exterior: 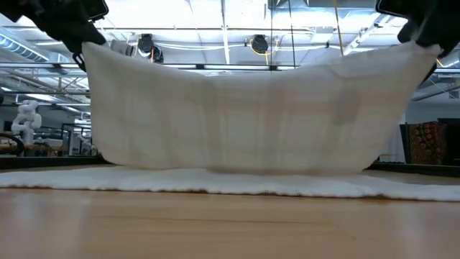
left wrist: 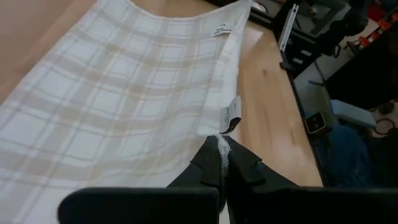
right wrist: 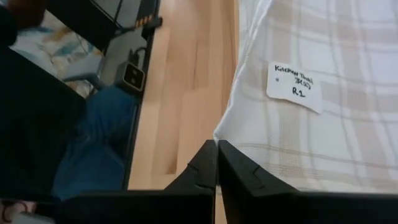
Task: Roll towel
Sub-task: Roll the white kitchen towel
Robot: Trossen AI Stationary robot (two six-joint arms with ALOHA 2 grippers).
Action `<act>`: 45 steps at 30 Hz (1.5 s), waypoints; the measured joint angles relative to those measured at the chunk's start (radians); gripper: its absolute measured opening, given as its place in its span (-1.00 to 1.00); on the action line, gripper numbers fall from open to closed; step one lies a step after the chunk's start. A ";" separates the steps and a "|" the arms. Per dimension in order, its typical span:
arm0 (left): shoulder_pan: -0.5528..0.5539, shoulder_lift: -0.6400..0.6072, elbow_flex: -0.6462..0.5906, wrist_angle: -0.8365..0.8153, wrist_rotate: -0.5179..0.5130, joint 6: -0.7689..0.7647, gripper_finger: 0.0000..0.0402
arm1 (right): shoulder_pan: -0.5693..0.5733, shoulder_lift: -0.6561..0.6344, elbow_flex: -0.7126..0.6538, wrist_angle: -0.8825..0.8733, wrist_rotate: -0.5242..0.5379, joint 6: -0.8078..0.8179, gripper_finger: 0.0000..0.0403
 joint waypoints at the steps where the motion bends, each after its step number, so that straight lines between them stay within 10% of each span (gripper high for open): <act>1: 0.000 0.009 -0.001 0.002 0.000 0.000 -0.99 | 0.005 0.011 0.000 0.001 0.000 0.006 -1.00; 33: 0.000 0.219 -0.079 -0.010 0.000 -0.043 -0.92 | 0.064 0.385 -0.002 0.188 -0.056 0.106 -0.98; 45: 0.000 0.219 -0.079 -0.011 0.012 -0.043 -0.90 | 0.070 0.389 -0.002 0.185 -0.086 0.118 -0.33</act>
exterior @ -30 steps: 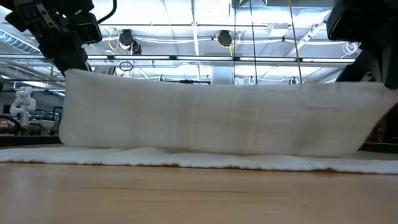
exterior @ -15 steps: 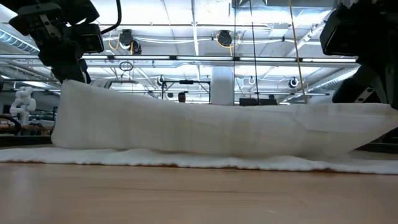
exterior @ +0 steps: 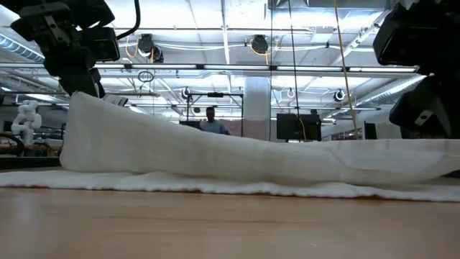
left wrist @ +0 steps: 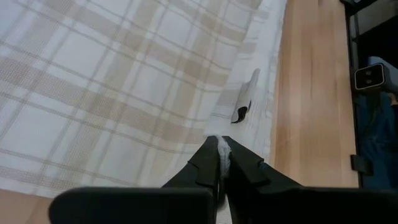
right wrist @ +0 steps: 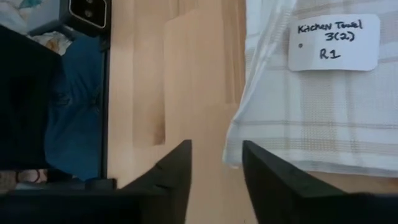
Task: Roll towel
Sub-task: Roll the white kitchen towel
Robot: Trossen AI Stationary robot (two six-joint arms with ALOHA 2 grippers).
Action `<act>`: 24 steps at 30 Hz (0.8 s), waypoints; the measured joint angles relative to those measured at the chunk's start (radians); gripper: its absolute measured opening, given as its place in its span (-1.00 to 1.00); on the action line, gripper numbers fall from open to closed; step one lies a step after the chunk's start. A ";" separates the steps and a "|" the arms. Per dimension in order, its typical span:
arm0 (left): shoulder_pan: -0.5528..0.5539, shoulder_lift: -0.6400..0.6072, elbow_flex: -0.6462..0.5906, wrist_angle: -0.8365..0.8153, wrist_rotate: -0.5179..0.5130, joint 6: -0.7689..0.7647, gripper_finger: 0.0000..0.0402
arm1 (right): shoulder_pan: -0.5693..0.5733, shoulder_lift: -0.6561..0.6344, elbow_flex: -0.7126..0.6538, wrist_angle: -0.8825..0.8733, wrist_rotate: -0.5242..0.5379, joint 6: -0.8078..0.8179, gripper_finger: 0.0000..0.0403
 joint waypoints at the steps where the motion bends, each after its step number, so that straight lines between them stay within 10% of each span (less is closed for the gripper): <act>1: 0.000 0.000 0.000 0.000 0.000 0.000 -0.90 | 0.000 0.000 0.000 0.000 -0.005 -0.010 -0.28; 10: 0.000 0.000 0.000 0.056 0.067 -0.001 -0.88 | 0.000 0.000 0.000 0.000 -0.007 -0.088 -0.17; 24: -0.003 -0.003 0.017 0.076 0.138 -0.054 -0.49 | 0.000 -0.001 0.000 0.002 0.017 -0.178 -0.77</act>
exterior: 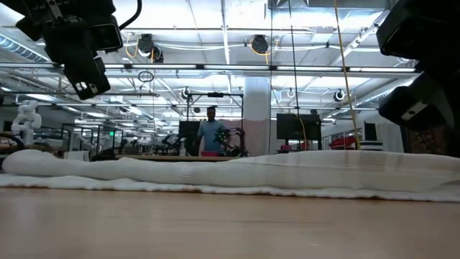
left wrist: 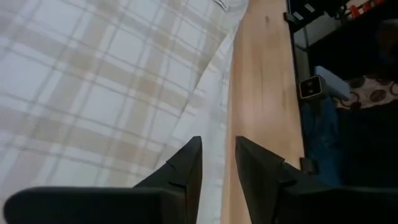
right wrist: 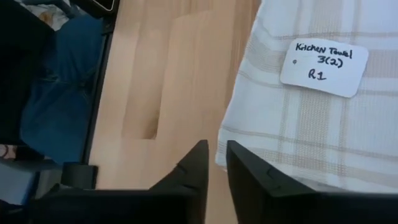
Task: Roll towel
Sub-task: Roll the white kitchen towel
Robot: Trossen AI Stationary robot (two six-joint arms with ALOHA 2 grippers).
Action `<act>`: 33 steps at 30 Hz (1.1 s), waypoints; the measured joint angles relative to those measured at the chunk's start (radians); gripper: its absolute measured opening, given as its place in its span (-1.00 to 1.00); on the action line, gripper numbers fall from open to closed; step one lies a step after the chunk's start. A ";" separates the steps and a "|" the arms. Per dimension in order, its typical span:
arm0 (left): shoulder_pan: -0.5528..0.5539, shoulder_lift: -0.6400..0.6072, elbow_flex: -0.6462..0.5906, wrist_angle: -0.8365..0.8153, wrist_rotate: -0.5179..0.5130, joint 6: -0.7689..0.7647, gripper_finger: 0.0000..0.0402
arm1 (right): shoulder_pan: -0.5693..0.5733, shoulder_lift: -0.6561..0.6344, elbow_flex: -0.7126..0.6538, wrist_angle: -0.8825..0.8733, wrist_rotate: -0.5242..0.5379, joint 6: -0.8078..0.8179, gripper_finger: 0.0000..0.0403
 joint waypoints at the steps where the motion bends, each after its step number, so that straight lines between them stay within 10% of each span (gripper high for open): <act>1: -0.005 0.000 0.000 -0.001 -0.003 -0.016 -0.49 | 0.000 0.000 0.000 0.001 0.008 -0.002 -0.80; 20: -0.237 0.157 0.000 -0.117 -0.558 -0.276 -0.49 | 0.000 0.000 0.000 0.053 0.142 -0.144 -1.00; 33: -0.338 0.418 -0.001 -0.127 -0.596 -0.366 -0.49 | 0.000 0.000 0.000 0.052 0.171 -0.197 -0.99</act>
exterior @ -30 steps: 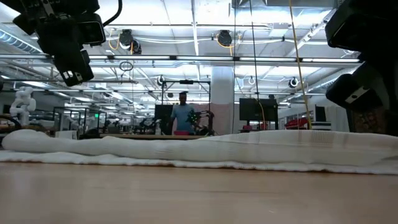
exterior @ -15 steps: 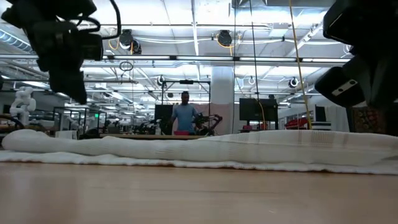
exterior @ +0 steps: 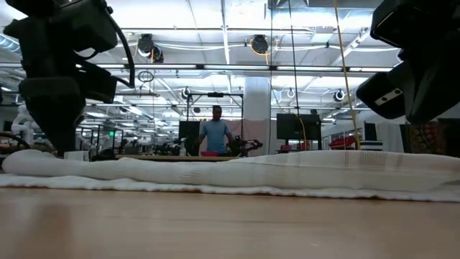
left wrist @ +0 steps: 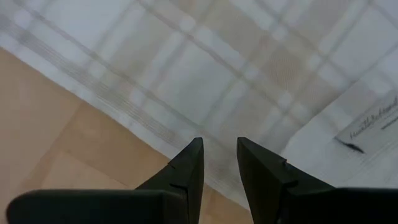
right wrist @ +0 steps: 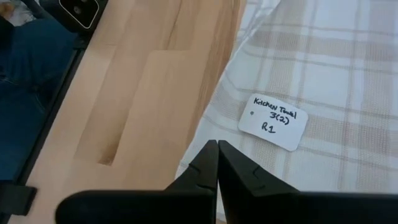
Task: Roll towel
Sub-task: Roll the white kitchen towel
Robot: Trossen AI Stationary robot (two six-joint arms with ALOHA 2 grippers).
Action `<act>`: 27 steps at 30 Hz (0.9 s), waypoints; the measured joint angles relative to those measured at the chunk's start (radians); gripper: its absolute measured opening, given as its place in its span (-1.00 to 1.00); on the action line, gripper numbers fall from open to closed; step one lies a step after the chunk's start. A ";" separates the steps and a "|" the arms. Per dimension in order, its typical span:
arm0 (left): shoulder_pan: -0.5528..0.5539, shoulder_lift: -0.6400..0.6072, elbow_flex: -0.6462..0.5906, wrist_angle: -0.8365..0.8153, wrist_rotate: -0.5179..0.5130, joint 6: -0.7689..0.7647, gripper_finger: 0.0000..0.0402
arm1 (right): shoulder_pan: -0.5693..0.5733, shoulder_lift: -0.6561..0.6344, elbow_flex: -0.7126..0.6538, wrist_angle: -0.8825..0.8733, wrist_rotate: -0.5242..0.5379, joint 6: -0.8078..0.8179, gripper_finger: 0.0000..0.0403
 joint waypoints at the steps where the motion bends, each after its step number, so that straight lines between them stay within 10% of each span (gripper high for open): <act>1: -0.007 0.007 0.000 0.001 0.002 -0.001 -0.49 | 0.000 0.000 0.000 0.000 0.004 -0.005 -0.99; 21: -0.240 0.021 0.023 0.096 0.353 -0.154 -0.49 | 0.000 0.000 0.000 0.002 0.006 -0.008 -0.99; 27: -0.303 0.021 0.117 0.099 0.231 -0.089 -0.49 | 0.000 0.000 0.000 0.003 0.007 -0.012 -0.99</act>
